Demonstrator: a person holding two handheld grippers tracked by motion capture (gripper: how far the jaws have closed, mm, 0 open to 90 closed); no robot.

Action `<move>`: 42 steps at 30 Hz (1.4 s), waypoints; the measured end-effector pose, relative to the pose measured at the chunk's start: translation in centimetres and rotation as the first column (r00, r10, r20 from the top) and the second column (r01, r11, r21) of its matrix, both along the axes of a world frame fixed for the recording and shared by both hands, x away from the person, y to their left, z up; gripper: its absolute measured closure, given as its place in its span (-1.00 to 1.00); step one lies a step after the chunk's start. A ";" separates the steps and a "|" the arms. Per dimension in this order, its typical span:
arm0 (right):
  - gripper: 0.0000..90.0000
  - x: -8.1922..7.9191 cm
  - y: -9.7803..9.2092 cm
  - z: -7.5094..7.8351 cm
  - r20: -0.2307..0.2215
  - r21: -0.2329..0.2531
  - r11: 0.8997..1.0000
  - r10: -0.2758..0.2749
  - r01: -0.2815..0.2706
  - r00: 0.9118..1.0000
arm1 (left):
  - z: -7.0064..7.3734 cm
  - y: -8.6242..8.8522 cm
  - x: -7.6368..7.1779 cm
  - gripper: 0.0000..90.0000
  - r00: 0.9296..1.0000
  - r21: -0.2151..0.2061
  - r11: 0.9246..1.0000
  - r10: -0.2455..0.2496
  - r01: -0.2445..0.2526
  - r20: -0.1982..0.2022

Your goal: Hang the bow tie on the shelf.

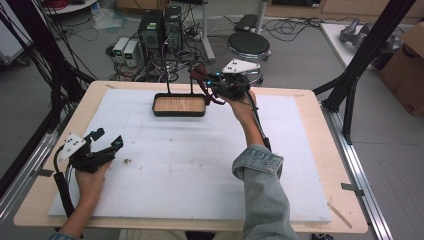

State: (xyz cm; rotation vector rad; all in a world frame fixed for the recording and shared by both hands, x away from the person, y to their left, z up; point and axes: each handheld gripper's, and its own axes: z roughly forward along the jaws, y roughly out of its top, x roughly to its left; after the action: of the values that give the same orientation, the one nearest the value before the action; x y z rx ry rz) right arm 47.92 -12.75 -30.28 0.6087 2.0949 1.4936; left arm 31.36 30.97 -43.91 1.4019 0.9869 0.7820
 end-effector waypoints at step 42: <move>0.68 4.5 -0.9 -1.8 -0.124 -0.005 0.979 -0.204 0.205 0.971 | -0.1 0.1 0.1 -0.54 1.000 -0.016 1.000 -0.004 0.004 0.000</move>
State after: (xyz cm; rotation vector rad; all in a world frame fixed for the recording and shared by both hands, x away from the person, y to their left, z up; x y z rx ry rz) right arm 52.47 -13.67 -32.08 0.9121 2.0465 1.3792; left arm 31.44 31.08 -43.96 1.3902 0.9874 0.7697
